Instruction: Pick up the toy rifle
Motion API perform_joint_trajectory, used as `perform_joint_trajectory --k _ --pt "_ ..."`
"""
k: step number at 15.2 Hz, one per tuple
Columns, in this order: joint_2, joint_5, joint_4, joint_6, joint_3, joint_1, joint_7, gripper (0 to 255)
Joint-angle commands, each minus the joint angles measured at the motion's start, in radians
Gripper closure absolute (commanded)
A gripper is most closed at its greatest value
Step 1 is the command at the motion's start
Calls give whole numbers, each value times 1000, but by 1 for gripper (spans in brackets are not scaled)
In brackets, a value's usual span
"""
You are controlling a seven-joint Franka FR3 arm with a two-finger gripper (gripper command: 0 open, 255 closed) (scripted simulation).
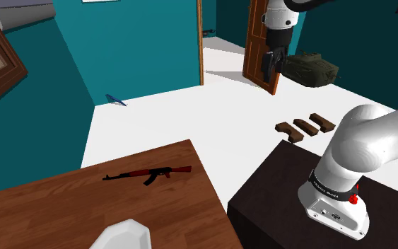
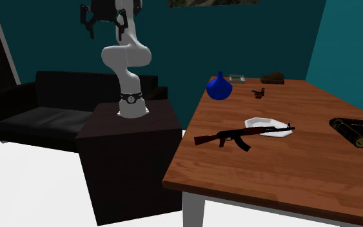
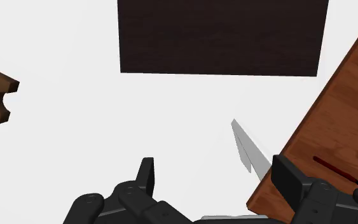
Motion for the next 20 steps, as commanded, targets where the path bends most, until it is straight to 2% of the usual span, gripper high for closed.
perform_joint_trajectory --k 1,10,20 --pt "0 0 0 0 0 0 0 0" --pt "199 57 -60 303 7 109 -94 0" --pt "476 135 -28 598 33 231 -222 0"
